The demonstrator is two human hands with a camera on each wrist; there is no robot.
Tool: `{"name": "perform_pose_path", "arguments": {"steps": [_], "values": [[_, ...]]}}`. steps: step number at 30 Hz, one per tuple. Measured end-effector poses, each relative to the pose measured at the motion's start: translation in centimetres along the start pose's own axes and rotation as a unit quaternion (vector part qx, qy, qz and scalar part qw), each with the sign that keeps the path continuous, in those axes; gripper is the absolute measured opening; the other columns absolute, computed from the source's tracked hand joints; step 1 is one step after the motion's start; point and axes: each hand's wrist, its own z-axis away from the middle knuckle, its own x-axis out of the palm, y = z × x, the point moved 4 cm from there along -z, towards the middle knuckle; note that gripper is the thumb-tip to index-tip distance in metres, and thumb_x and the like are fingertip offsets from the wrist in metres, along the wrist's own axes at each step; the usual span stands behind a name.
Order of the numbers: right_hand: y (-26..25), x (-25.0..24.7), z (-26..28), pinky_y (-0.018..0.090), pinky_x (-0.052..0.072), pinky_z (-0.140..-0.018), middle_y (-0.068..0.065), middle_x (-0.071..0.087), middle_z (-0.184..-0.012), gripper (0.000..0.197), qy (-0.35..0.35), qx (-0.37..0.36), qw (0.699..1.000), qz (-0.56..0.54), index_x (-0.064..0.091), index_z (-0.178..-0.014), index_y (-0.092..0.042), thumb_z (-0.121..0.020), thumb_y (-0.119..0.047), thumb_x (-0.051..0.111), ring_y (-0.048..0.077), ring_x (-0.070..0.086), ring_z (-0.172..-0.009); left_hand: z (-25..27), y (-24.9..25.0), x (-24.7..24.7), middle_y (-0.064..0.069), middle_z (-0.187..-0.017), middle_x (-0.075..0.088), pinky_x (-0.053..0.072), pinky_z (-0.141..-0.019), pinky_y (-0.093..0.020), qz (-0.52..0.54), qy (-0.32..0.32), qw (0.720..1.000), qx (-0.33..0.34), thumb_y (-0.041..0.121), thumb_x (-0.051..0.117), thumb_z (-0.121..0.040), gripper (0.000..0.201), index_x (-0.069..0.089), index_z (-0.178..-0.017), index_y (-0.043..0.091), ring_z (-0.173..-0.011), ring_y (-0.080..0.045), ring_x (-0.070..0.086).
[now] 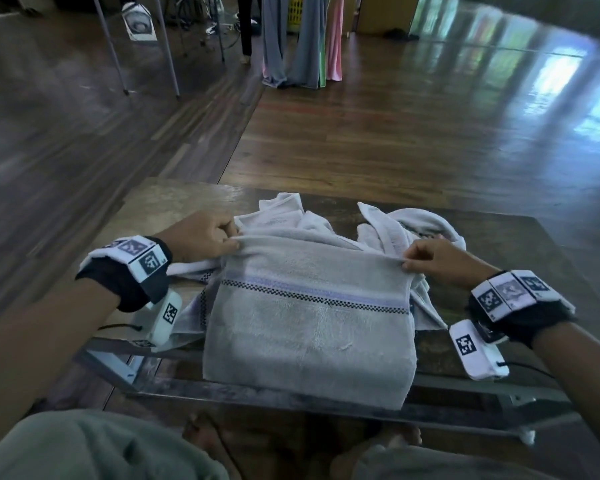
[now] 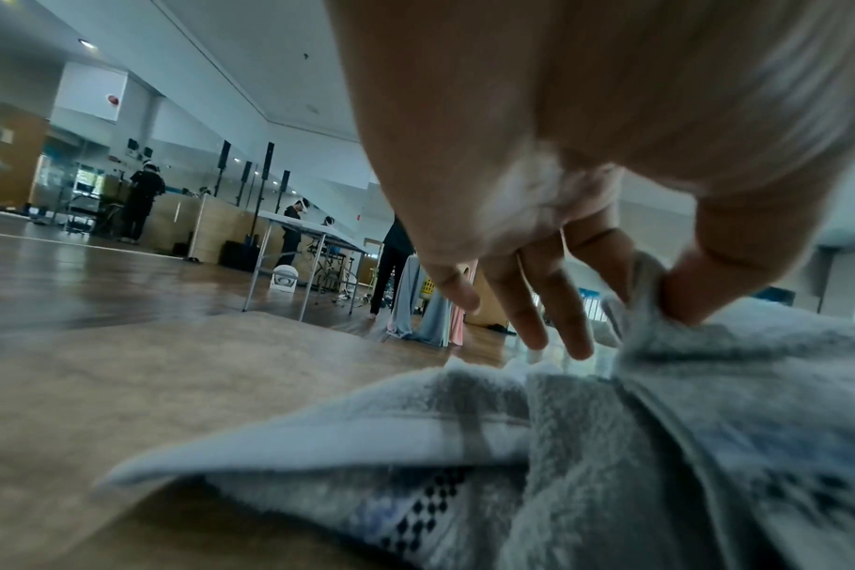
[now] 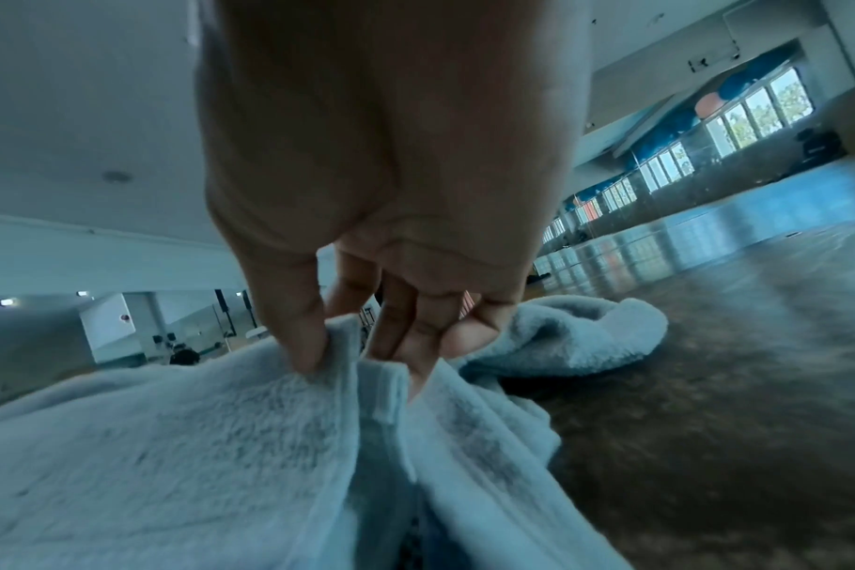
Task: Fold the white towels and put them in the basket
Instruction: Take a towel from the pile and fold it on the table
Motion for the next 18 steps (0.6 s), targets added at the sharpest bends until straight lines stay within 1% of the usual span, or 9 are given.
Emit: {"name": "perform_pose_path", "arguments": {"steps": [1, 3, 5, 7, 10, 12, 14, 16, 18], "values": [[0.6, 0.5, 0.1, 0.015, 0.041, -0.066, -0.005, 0.062, -0.08, 0.01, -0.029, 0.012, 0.999, 0.021, 0.06, -0.08, -0.019, -0.087, -0.013, 0.062, 0.008, 0.056, -0.077, 0.1, -0.1, 0.4, 0.011, -0.08, 0.062, 0.039, -0.066, -0.028, -0.001, -0.027, 1.0, -0.006, 0.045, 0.066, -0.071, 0.027, 0.056, -0.07, 0.02, -0.07, 0.002, 0.054], [1.5, 1.2, 0.2, 0.018, 0.041, -0.069, -0.005, 0.063, -0.081, 0.008, -0.061, 0.018, 0.997, 0.048, 0.061, -0.081, -0.019, -0.089, -0.017, 0.061, 0.009, 0.056, -0.078, 0.1, 0.3, 0.8, 0.016, -0.065, 0.055, 0.034, -0.057, -0.016, 0.027, -0.051, 0.998, -0.012, 0.057, 0.055, -0.055, 0.037, 0.053, -0.065, 0.022, -0.055, 0.003, 0.047], [2.4, 1.5, 0.3, 0.026, 0.044, -0.075, 0.0, 0.063, -0.083, 0.008, -0.071, 0.021, 0.995, 0.063, 0.061, -0.081, -0.019, -0.088, -0.02, 0.061, 0.011, 0.055, -0.08, -0.3, 0.9, 1.0, 0.018, -0.057, 0.056, 0.033, -0.052, -0.008, 0.094, -0.067, 0.993, -0.005, 0.054, 0.054, -0.051, 0.039, 0.051, -0.062, 0.017, -0.052, 0.005, 0.047], [2.7, 1.6, 0.4, 0.031, 0.047, -0.078, 0.007, 0.065, -0.086, 0.007, -0.068, 0.023, 0.995, 0.073, 0.063, -0.082, -0.016, -0.088, -0.019, 0.062, 0.013, 0.056, -0.08, -0.7, 1.4, 1.1, 0.017, -0.054, 0.052, 0.032, -0.054, -0.007, 0.175, -0.081, 0.981, 0.001, 0.047, 0.059, -0.053, 0.033, 0.047, -0.057, 0.017, -0.051, 0.002, 0.044], [2.4, 0.9, 0.7, 0.014, 0.046, -0.067, 0.001, 0.065, -0.08, 0.008, -0.024, 0.011, 0.999, 0.047, 0.064, -0.08, -0.015, -0.086, -0.011, 0.063, 0.008, 0.058, -0.072, -1.3, 1.4, 0.6, -0.007, -0.065, 0.05, 0.04, -0.064, -0.015, 0.26, -0.056, 0.964, 0.002, 0.039, 0.066, -0.059, 0.03, 0.051, -0.061, 0.013, -0.063, -0.015, 0.047], [2.1, 0.1, 0.9, 0.01, 0.046, -0.064, 0.0, 0.066, -0.077, 0.008, 0.011, -0.001, 1.0, 0.019, 0.066, -0.079, -0.013, -0.085, -0.008, 0.064, 0.006, 0.06, -0.067, -1.4, 1.5, 0.2, -0.003, -0.067, 0.061, 0.049, -0.067, -0.016, 0.299, -0.041, 0.953, 0.011, 0.036, 0.069, -0.063, 0.034, 0.055, -0.071, 0.007, -0.067, -0.015, 0.059], [2.0, -0.7, 1.3, 0.014, 0.049, -0.068, 0.0, 0.068, -0.078, 0.006, 0.033, -0.01, 0.999, -0.003, 0.067, -0.081, -0.012, -0.084, -0.008, 0.065, 0.003, 0.062, -0.066, -1.5, 2.0, -0.1, 0.003, -0.074, 0.069, 0.052, -0.071, -0.017, 0.32, -0.022, 0.947, 0.03, 0.026, 0.073, -0.073, 0.021, 0.059, -0.076, 0.01, -0.072, -0.011, 0.065], [1.9, -1.2, 1.7, 0.013, 0.05, -0.068, 0.0, 0.069, -0.08, 0.002, 0.047, -0.017, 0.999, -0.004, 0.068, -0.084, -0.009, -0.084, -0.009, 0.066, -0.003, 0.062, -0.066, -1.7, 2.4, -0.5, 0.003, -0.076, 0.068, 0.05, -0.072, -0.015, 0.313, 0.034, 0.948, 0.04, 0.015, 0.067, -0.084, 0.009, 0.061, -0.077, 0.014, -0.072, -0.007, 0.064], [1.7, -1.5, 2.0, 0.008, 0.049, -0.066, 0.001, 0.069, -0.081, 0.001, 0.056, -0.023, 0.998, -0.003, 0.067, -0.084, -0.008, -0.084, -0.008, 0.066, -0.004, 0.062, -0.065, -2.2, 2.8, -0.8, 0.006, -0.071, 0.063, 0.045, -0.065, -0.011, 0.263, 0.1, 0.959, 0.044, 0.015, 0.062, -0.088, 0.012, 0.061, -0.076, 0.017, -0.064, -0.001, 0.057]]}}
